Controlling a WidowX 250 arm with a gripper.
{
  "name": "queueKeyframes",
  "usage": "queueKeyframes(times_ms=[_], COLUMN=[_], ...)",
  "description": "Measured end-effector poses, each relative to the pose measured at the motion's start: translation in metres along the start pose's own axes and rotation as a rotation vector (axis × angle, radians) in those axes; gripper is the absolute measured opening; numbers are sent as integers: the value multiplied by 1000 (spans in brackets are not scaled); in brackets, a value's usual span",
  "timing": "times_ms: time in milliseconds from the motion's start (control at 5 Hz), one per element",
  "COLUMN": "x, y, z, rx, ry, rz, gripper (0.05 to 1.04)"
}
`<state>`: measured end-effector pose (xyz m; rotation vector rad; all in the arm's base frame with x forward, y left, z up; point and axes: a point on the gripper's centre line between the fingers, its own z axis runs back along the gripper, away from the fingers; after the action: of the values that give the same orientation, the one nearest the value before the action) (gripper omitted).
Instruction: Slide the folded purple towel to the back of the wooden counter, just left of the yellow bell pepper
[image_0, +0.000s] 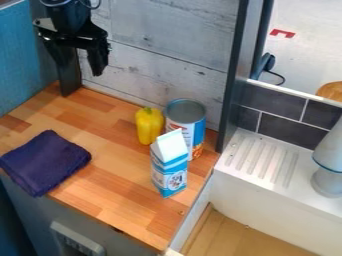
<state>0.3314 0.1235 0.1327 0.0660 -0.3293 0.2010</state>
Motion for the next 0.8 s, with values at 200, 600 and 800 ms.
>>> queueKeyframes(times_ms=[200, 600, 800], x=[-7, -7, -31], y=[-1, 0, 7], z=[-12, -13, -28], rx=[-5, -6, -30], ry=[41, 41, 79], rz=[0, 2, 2], gripper=[1004, 1004, 1004])
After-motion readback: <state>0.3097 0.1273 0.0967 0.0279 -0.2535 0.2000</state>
